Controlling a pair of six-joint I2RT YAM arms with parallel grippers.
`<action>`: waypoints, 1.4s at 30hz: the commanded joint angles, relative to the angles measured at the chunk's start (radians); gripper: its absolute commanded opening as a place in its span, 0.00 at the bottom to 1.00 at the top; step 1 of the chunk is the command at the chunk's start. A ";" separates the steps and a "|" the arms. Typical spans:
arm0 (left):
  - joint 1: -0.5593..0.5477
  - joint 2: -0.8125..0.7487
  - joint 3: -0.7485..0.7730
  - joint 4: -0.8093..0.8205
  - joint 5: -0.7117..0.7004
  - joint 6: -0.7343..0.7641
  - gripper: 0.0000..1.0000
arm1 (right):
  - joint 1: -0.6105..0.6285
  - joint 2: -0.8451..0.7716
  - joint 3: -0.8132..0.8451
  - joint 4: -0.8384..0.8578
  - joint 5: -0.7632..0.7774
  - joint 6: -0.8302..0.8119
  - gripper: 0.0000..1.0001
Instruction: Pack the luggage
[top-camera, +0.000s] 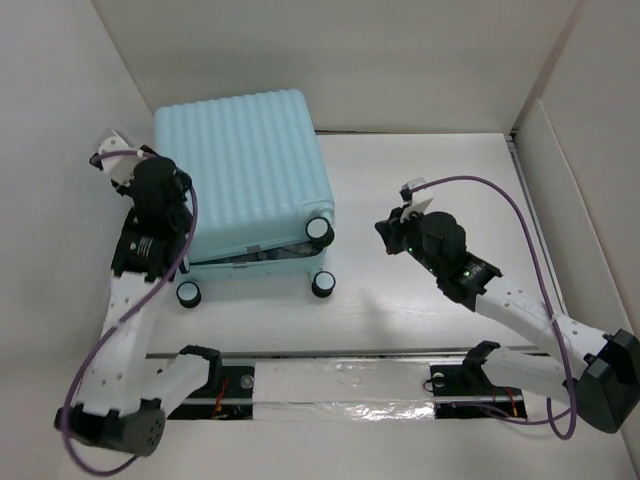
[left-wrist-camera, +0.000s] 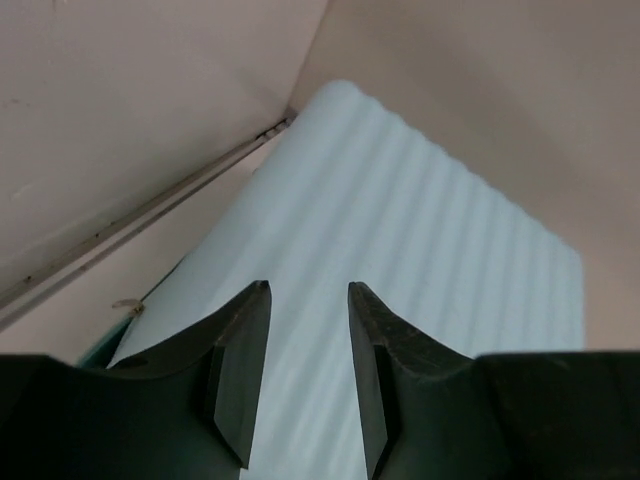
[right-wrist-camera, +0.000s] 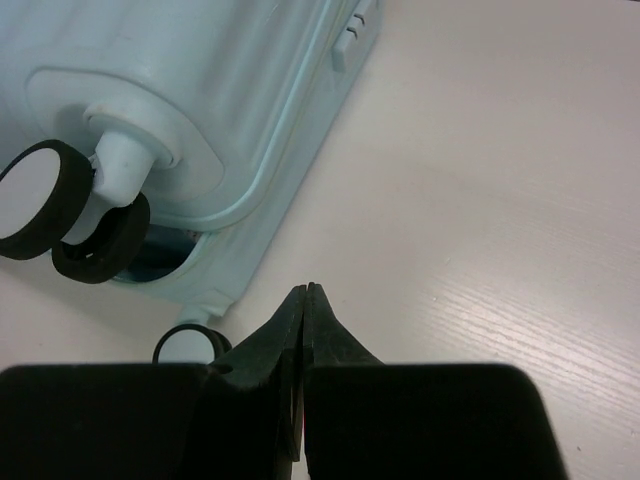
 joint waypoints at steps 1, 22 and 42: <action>0.294 0.149 -0.011 0.015 0.478 -0.008 0.33 | -0.008 0.009 0.014 0.044 0.019 0.000 0.00; 0.701 0.571 -0.244 0.282 0.850 -0.200 0.42 | -0.074 0.074 0.037 0.005 0.064 0.006 0.00; -0.223 -0.047 -0.964 0.549 0.607 -0.646 0.38 | -0.433 -0.155 0.055 -0.149 -0.068 0.028 0.14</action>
